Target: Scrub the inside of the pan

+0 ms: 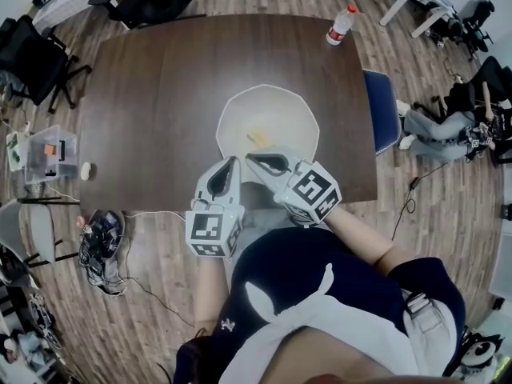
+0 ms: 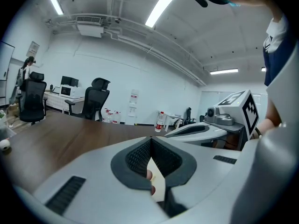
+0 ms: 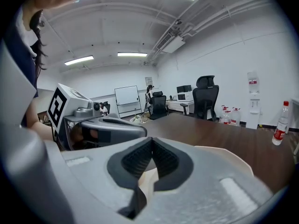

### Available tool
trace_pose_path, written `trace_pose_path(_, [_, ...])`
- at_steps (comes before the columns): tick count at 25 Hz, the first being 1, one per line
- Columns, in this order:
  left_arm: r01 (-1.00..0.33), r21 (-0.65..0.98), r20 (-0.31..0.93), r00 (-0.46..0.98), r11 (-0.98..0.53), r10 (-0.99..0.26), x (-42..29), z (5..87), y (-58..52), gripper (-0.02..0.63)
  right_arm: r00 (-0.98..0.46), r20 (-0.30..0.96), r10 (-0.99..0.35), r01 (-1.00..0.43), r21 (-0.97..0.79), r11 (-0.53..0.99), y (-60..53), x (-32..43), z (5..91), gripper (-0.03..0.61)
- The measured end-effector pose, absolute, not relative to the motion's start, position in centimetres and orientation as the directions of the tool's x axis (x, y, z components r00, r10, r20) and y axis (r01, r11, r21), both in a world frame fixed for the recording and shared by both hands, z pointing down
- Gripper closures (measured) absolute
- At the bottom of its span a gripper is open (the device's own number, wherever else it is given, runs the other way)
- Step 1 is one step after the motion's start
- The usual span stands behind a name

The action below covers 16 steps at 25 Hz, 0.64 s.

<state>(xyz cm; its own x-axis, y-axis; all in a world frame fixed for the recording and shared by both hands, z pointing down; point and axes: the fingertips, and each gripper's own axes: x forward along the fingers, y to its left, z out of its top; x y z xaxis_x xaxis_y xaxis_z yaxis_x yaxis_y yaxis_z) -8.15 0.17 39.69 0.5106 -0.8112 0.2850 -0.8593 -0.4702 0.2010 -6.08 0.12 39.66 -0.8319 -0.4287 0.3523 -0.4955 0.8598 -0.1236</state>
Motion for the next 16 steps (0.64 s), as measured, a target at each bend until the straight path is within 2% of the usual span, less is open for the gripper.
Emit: trace_pose_path(16, [-0.871,0.245,0.305,0.486,-0.426,-0.819,-8.6,41.4,3.5,0.609,-0.811,0.454,-0.369,-0.453,-0.086,0.888,3.1,-5.9,42.1,0.578])
